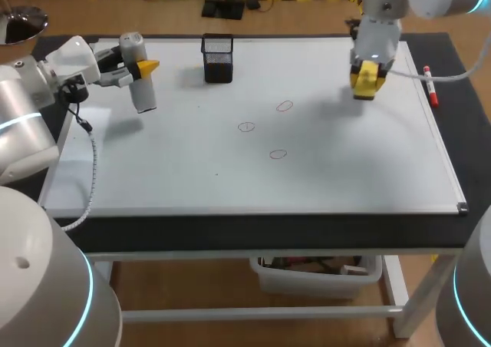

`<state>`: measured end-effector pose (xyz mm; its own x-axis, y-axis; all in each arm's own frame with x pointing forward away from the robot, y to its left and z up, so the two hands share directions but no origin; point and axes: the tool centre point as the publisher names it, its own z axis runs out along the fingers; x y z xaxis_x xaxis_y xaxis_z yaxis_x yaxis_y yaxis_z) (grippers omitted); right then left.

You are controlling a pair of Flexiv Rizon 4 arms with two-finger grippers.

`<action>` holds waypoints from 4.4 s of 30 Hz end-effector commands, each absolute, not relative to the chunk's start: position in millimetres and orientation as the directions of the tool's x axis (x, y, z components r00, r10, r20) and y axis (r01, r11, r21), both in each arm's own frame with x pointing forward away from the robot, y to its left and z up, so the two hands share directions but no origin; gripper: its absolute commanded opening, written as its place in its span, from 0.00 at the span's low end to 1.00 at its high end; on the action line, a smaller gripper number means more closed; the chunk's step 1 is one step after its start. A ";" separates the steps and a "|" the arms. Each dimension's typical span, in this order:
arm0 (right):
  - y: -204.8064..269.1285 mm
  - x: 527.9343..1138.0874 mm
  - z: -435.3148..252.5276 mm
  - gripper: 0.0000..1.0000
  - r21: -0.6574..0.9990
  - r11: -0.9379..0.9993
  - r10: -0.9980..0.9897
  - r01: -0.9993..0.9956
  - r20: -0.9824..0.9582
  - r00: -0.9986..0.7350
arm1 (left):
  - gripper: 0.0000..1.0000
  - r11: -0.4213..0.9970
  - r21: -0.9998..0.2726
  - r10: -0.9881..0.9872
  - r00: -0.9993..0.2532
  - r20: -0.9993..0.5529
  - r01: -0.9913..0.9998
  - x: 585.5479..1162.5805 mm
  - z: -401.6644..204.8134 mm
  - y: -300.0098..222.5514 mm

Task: Pick up the inspection probe, press it on each red-marked spot on the whiteboard one by one, put down the probe, pick up the eraser, and wipe off all the red marks.

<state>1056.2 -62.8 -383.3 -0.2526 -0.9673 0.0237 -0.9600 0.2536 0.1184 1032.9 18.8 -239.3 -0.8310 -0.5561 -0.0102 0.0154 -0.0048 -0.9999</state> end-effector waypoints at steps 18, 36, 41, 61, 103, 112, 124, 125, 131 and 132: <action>93.5 946.6 -371.0 0.00 0.090 -0.068 -0.998 -0.994 -0.024 0.066 | 0.00 -0.005 -1.000 -0.558 -0.830 -0.012 0.018 1032.6 -239.0 18.2; 198.5 931.7 -382.8 0.00 0.086 -0.200 -0.979 -0.976 -0.061 0.195 | 0.00 -0.005 -1.000 -0.558 -0.830 -0.012 0.018 1032.6 -239.0 18.2; 213.2 933.0 -389.9 0.00 0.079 -0.202 -0.978 -0.976 -0.061 0.198 | 0.00 -0.005 -1.000 -0.558 -0.830 -0.012 0.018 1032.6 -239.0 18.2; 225.6 936.3 -412.5 0.00 0.088 -0.219 -0.975 -0.972 -0.054 0.215 | 0.00 -0.005 -1.000 -0.558 -0.830 -0.012 0.018 1032.6 -239.0 18.2; 168.8 953.2 -421.0 0.00 0.108 -0.104 -0.995 -0.989 -0.011 0.103 | 0.00 -0.005 -1.000 -0.558 -0.830 -0.012 0.018 1032.6 -239.0 18.2; 204.0 955.8 -395.5 0.00 0.071 -0.153 -0.988 -0.986 -0.025 0.152 | 0.00 -0.005 -1.000 -0.558 -0.830 -0.012 0.018 1032.6 -239.0 18.2; 239.7 945.4 -414.4 0.00 0.087 -0.219 -0.976 -0.972 -0.040 0.216 | 0.00 -0.005 -1.000 -0.558 -0.830 -0.012 0.018 1032.6 -239.0 18.2; 240.6 945.2 -416.4 0.00 0.087 -0.225 -0.974 -0.970 -0.041 0.223 | 0.00 -0.005 -1.000 -0.558 -0.830 -0.012 0.018 1032.6 -239.0 18.2; 241.1 945.0 -423.2 0.00 0.086 -0.237 -0.971 -0.968 -0.044 0.234 | 0.00 -0.005 -1.000 -0.558 -0.830 -0.012 0.018 1032.6 -239.0 18.2; 240.7 945.1 -423.8 0.00 0.086 -0.237 -0.971 -0.968 -0.044 0.234 | 0.00 -0.005 -1.000 -0.558 -0.830 -0.012 0.018 1032.6 -239.0 18.2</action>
<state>942.0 240.7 -421.6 0.2305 -0.9721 -0.0444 -0.9689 -0.2335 0.0823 1032.7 18.8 -238.4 -0.8314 -0.5555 -0.0097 0.0133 -0.0024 -0.9999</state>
